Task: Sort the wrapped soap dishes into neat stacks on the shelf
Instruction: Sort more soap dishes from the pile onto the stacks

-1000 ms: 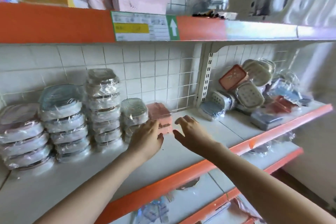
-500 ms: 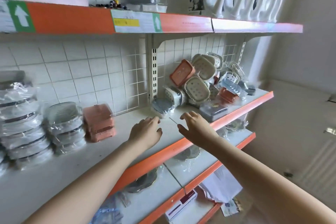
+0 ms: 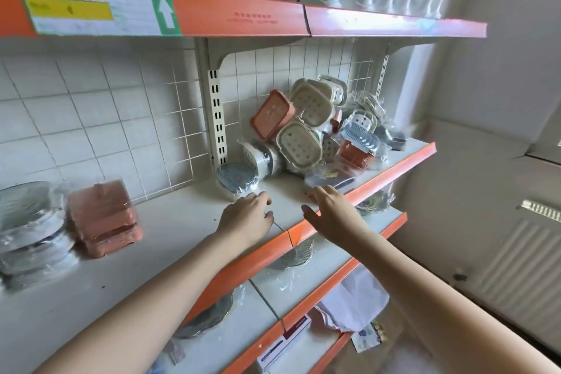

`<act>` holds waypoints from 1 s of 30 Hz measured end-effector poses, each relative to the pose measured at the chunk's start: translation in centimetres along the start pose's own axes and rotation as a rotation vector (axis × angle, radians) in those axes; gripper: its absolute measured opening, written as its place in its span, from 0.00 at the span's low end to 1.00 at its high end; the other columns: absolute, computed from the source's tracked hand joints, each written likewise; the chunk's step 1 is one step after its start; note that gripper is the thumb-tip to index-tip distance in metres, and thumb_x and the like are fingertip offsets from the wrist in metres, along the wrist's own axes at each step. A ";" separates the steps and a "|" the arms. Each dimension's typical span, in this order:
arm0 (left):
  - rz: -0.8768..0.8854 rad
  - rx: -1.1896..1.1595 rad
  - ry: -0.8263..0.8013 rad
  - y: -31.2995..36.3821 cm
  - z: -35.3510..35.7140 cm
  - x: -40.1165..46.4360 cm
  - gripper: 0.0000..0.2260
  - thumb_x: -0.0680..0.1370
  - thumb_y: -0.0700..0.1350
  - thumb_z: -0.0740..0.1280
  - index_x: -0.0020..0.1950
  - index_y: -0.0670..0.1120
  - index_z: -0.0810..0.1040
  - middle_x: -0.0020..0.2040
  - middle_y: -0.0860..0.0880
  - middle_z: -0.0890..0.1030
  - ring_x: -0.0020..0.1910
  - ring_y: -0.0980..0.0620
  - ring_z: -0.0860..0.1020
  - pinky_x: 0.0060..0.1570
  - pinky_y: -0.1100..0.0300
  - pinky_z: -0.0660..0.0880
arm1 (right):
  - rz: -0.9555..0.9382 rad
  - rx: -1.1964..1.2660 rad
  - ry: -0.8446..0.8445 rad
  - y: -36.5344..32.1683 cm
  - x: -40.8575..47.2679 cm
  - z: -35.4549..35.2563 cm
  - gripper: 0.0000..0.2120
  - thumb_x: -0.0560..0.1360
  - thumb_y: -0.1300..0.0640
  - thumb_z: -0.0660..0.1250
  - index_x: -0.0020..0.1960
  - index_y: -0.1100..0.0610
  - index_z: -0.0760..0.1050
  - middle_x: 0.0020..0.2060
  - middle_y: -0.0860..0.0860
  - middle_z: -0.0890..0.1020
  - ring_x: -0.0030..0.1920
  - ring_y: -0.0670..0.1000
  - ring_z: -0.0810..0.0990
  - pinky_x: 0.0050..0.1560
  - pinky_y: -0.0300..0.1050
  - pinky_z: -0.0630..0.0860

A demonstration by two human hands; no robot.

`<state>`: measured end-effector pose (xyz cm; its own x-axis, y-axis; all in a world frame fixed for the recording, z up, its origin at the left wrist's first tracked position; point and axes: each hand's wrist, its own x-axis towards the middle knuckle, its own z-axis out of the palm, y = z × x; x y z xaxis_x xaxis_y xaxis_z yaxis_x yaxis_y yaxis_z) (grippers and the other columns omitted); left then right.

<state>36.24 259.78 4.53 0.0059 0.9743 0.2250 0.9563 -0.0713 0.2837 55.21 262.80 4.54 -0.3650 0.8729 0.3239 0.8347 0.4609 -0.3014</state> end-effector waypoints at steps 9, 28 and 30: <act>0.049 -0.037 -0.016 -1.7 0.8 7.3 0.13 0.78 0.47 0.59 0.62 0.47 0.72 0.61 0.48 0.75 0.58 0.46 0.75 0.51 0.54 0.73 | 0.072 -0.037 0.012 1.7 6.3 1.1 0.17 0.76 0.51 0.65 0.57 0.63 0.74 0.50 0.61 0.77 0.53 0.62 0.75 0.52 0.52 0.72; -0.261 -0.161 0.086 -5.3 2.4 18.8 0.16 0.79 0.50 0.61 0.62 0.42 0.65 0.58 0.39 0.75 0.53 0.40 0.76 0.44 0.51 0.74 | 0.275 0.008 0.145 4.1 19.2 2.4 0.28 0.75 0.49 0.67 0.66 0.64 0.62 0.60 0.63 0.69 0.61 0.63 0.69 0.57 0.57 0.71; -0.282 -0.138 0.086 -5.3 3.0 19.4 0.18 0.78 0.53 0.61 0.61 0.42 0.64 0.58 0.38 0.74 0.56 0.37 0.75 0.48 0.48 0.74 | 0.283 0.014 0.124 4.5 19.5 2.9 0.30 0.75 0.47 0.67 0.67 0.64 0.61 0.61 0.62 0.69 0.61 0.63 0.69 0.58 0.58 0.71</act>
<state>32.12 279.67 4.59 -0.2843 0.9385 0.1961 0.8679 0.1650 0.4686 50.61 282.36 6.88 -0.0655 0.9410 0.3319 0.8897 0.2057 -0.4075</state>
